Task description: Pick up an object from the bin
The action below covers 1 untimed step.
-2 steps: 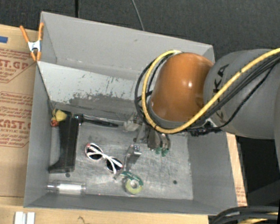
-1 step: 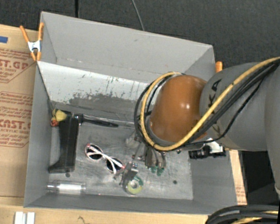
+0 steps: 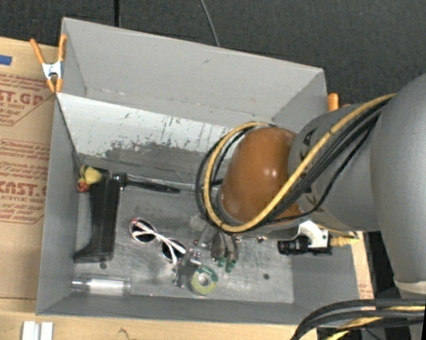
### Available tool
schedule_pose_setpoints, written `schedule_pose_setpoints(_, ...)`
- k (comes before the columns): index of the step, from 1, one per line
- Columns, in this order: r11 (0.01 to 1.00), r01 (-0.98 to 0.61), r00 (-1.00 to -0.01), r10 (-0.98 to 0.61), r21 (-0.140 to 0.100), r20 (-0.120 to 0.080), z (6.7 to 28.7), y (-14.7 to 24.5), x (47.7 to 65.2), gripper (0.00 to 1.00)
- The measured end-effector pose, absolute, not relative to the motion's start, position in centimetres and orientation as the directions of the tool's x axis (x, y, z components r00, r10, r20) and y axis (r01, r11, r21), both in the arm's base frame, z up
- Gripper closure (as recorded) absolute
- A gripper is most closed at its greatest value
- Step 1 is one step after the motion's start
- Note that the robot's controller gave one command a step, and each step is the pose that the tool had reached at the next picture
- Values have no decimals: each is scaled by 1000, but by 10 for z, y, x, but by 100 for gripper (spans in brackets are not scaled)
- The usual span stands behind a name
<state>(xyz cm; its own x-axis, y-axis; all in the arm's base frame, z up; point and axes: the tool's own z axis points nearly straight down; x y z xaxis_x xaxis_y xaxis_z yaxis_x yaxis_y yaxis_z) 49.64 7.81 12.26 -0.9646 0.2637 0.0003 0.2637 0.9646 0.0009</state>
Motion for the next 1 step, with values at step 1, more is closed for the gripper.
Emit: schedule_pose_setpoints(1,977,215,-977,215,1,-2,74,131,502,0)
